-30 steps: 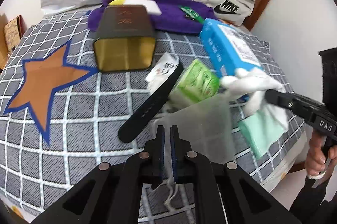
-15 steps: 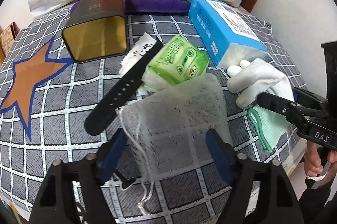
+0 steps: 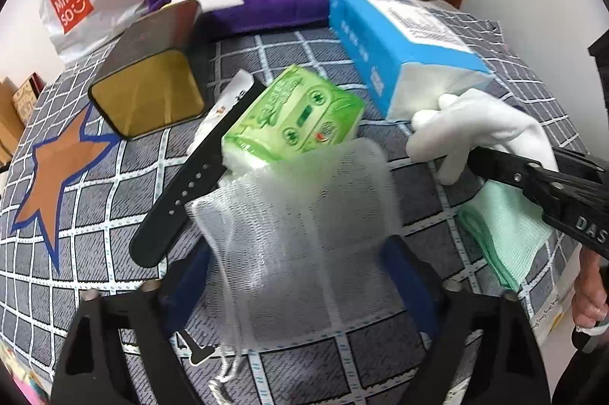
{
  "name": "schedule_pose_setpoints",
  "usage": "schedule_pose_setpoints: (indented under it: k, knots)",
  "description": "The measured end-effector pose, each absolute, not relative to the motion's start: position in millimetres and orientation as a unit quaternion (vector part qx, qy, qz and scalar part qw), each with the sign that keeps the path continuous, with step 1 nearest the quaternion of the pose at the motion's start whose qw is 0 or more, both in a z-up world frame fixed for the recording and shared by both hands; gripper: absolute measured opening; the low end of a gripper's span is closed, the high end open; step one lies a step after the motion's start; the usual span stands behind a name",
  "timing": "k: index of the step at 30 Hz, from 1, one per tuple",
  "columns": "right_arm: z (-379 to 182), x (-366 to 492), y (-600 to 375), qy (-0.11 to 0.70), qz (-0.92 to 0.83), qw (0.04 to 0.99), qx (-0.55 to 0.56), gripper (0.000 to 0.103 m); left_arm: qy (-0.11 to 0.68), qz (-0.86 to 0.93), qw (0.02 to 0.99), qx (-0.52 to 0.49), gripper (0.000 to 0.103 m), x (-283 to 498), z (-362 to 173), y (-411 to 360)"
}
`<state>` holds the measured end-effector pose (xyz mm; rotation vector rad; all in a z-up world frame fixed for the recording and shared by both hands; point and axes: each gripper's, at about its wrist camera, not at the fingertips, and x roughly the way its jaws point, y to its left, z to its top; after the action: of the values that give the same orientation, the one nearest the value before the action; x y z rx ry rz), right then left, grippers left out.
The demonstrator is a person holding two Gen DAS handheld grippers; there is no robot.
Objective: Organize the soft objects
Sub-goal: 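Grasp the white mesh drawstring bag with the left tool while the right holds the glove, then carry the mesh bag and the glove over the purple towel with both tools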
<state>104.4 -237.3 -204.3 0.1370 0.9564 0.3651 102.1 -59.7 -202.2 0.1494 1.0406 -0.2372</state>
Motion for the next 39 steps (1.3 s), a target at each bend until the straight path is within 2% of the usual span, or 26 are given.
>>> schedule_pose_setpoints:
  k: [4, 6, 9, 12, 24, 39]
  knots:
    - [-203, 102, -242, 0.457, 0.174, 0.87, 0.067, 0.012, 0.488, -0.127, 0.86, 0.071, 0.052, 98, -198, -61]
    - [-202, 101, -244, 0.458, 0.174, 0.869, 0.071, 0.012, 0.49, -0.139, 0.858, 0.06, 0.031, 98, -196, -59]
    - [-200, 99, -244, 0.462, 0.177, 0.866, 0.075, 0.012, 0.5, -0.169, 0.849, 0.031, 0.009, 99, -195, -56]
    - [-196, 98, -247, 0.468, 0.189, 0.858, 0.1, 0.011, 0.508, -0.181, 0.842, 0.002, 0.008, 100, -193, -52]
    - [-140, 89, -242, 0.424, 0.192, 0.881, 0.082, 0.01, 0.463, -0.178, 0.868, -0.02, 0.008, 96, -141, -32]
    - [-79, 122, -224, 0.382, 0.208, 0.899, 0.056, 0.01, 0.414, -0.153, 0.896, -0.056, 0.008, 138, -76, -1]
